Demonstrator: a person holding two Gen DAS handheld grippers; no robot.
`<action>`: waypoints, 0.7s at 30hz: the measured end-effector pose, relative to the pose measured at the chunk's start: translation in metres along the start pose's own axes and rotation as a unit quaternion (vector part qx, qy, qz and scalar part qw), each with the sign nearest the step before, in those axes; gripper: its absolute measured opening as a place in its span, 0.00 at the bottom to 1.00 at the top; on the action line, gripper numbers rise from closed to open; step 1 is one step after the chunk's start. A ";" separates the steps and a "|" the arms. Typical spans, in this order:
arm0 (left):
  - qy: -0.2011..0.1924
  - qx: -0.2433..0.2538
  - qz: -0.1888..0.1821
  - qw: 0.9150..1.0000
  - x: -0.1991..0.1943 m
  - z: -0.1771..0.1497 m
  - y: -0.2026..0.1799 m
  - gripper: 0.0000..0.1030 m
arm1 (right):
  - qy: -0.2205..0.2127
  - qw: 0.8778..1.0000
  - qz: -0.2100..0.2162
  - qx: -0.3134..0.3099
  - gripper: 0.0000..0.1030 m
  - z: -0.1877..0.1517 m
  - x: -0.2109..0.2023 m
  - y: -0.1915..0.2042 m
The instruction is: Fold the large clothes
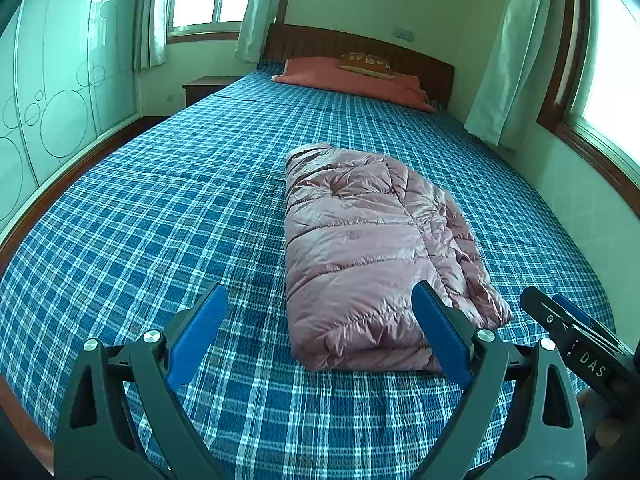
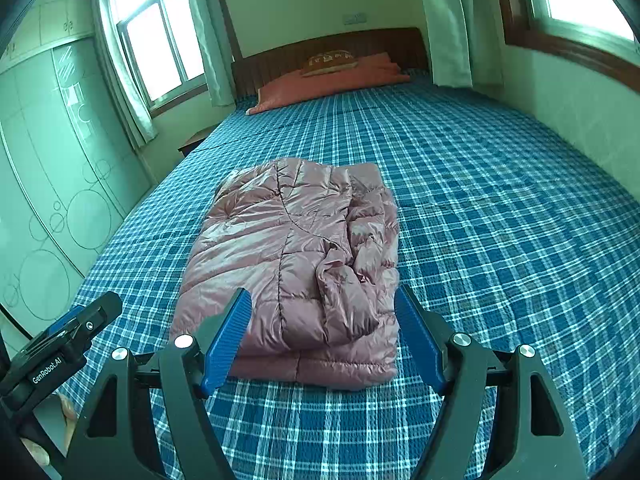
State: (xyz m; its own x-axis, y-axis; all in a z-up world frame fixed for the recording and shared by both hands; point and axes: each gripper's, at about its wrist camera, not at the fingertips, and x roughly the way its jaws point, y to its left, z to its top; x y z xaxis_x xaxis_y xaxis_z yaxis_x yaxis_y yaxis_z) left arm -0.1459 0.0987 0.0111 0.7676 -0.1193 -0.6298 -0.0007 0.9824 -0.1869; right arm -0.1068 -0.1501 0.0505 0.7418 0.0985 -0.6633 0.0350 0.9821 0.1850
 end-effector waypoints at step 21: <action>-0.002 0.012 0.009 1.000 -0.015 -0.008 -0.010 0.90 | -0.016 0.999 -0.024 -0.031 0.71 -0.011 -0.014 0.017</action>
State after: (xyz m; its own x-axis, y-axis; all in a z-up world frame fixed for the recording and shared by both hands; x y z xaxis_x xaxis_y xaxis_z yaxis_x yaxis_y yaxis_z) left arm -0.1626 0.0899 0.0169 0.7707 -0.1006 -0.6292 0.0002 0.9875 -0.1577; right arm -0.1238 -0.1326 0.0548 0.7610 0.0460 -0.6471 0.0308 0.9938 0.1068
